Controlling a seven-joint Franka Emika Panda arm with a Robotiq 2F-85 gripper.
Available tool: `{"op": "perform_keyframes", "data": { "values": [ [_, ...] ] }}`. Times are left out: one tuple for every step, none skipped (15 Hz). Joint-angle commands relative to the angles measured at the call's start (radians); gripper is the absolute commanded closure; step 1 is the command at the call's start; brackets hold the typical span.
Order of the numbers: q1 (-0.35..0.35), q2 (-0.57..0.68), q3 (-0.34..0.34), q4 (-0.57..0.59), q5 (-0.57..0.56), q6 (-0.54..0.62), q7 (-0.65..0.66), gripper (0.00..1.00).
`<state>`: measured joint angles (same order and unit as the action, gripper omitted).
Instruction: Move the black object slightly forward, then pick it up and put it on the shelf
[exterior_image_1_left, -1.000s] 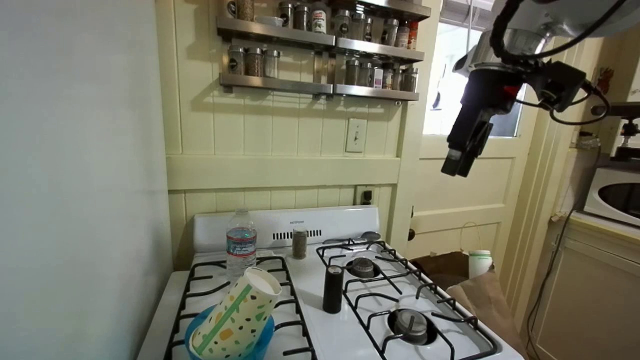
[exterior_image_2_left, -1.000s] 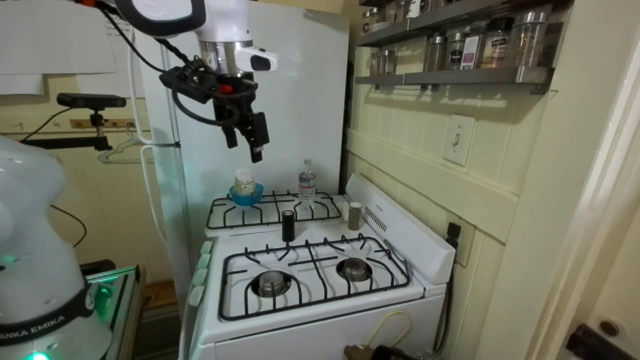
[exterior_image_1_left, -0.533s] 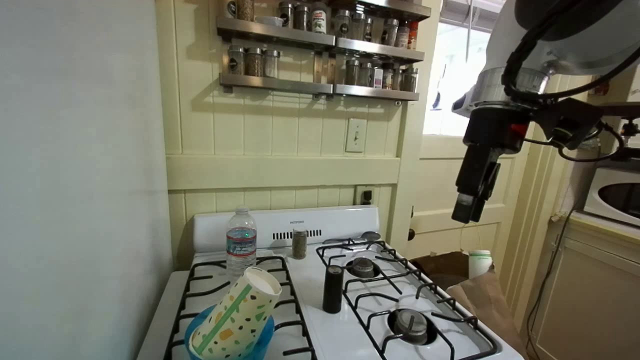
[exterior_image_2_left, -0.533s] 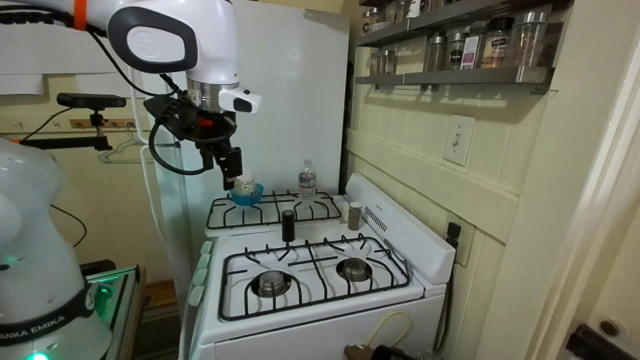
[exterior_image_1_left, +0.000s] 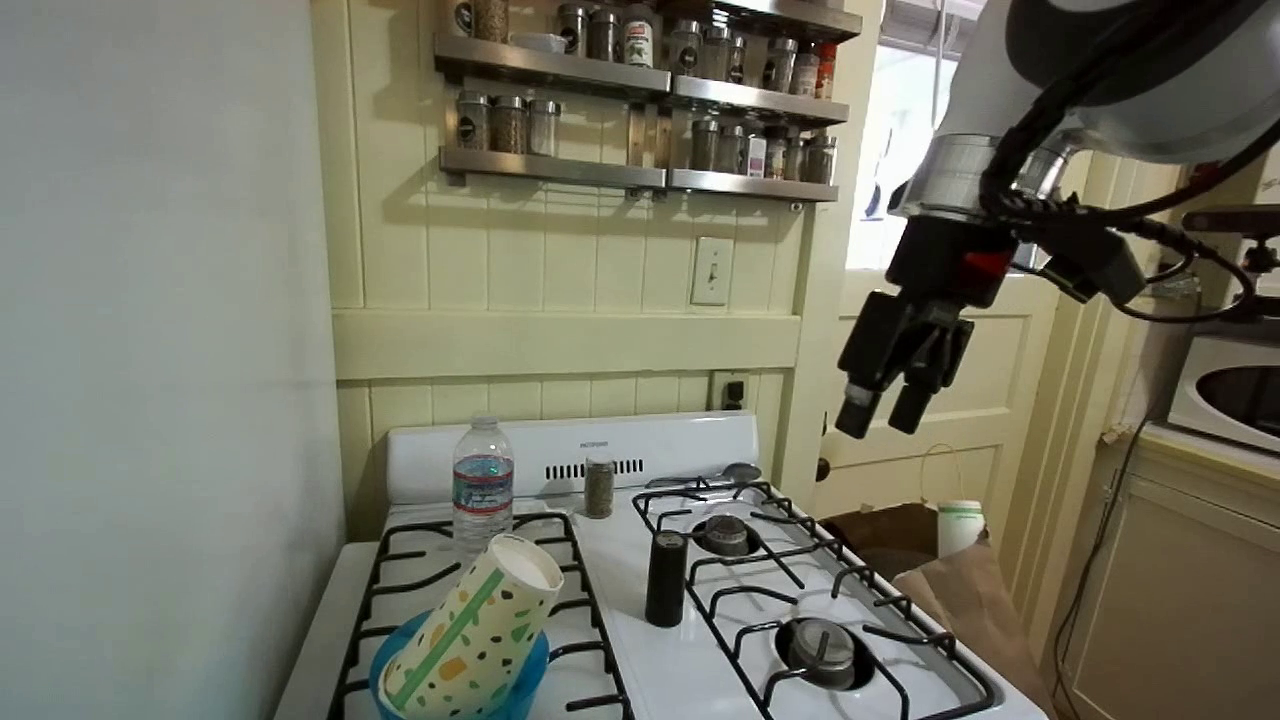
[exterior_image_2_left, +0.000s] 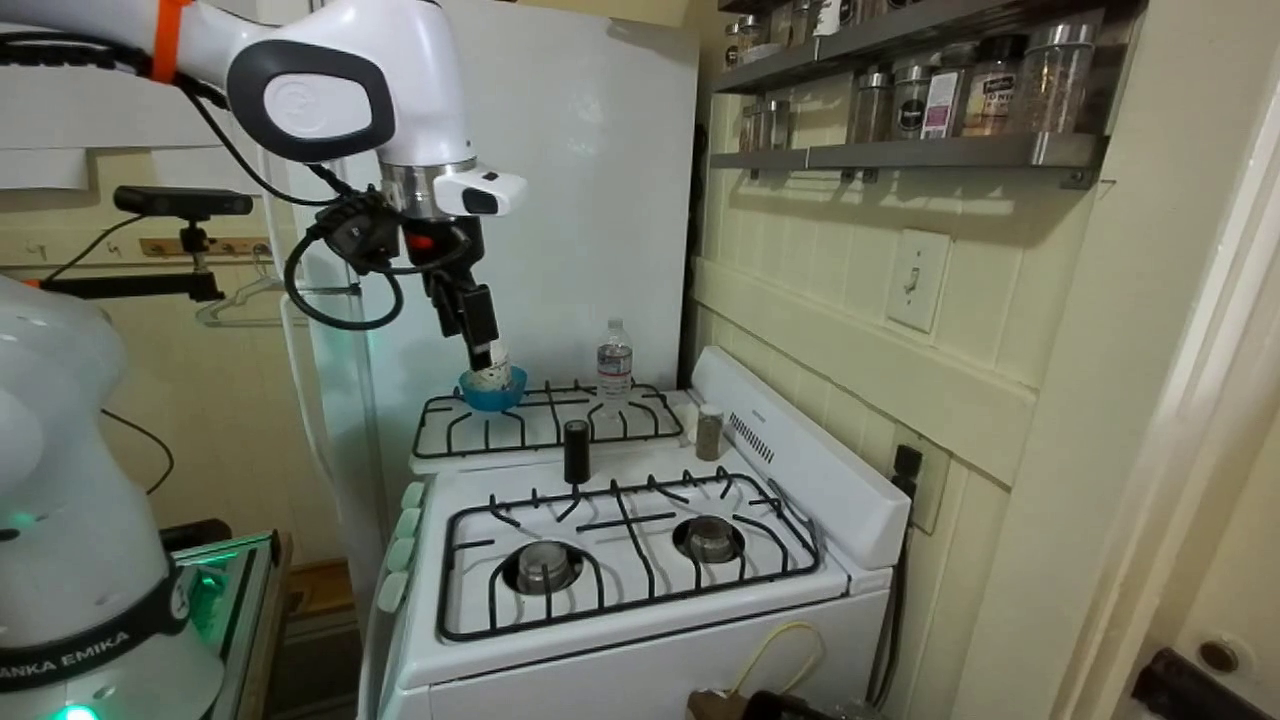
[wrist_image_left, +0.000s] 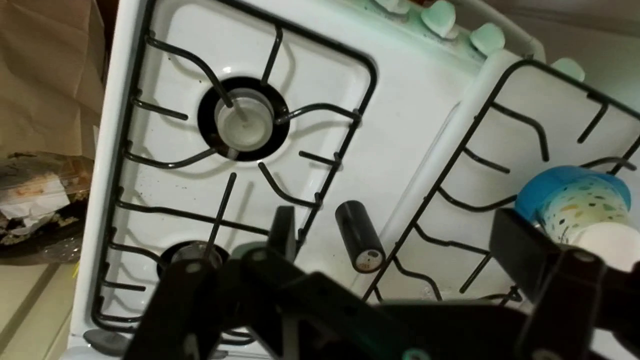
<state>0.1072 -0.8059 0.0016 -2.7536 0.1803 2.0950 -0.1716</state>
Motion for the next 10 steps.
{"op": "perform_keyframes", "data": {
  "values": [
    [0.006, 0.074, 0.117, 0.001, 0.000, 0.151, 0.178, 0.00],
    [0.002, 0.094, 0.146, 0.001, -0.008, 0.187, 0.229, 0.00],
    [-0.005, 0.117, 0.177, 0.001, -0.019, 0.221, 0.280, 0.00],
    [-0.010, 0.141, 0.203, 0.001, -0.031, 0.240, 0.326, 0.00],
    [-0.014, 0.160, 0.226, 0.001, -0.043, 0.248, 0.366, 0.00],
    [-0.013, 0.193, 0.247, 0.001, -0.048, 0.263, 0.404, 0.00],
    [-0.015, 0.215, 0.263, 0.000, -0.057, 0.273, 0.436, 0.00],
    [-0.019, 0.245, 0.276, 0.000, -0.068, 0.293, 0.465, 0.00],
    [-0.017, 0.277, 0.281, 0.000, -0.074, 0.322, 0.480, 0.00],
    [-0.021, 0.313, 0.290, 0.000, -0.086, 0.367, 0.499, 0.00]
  ]
}}
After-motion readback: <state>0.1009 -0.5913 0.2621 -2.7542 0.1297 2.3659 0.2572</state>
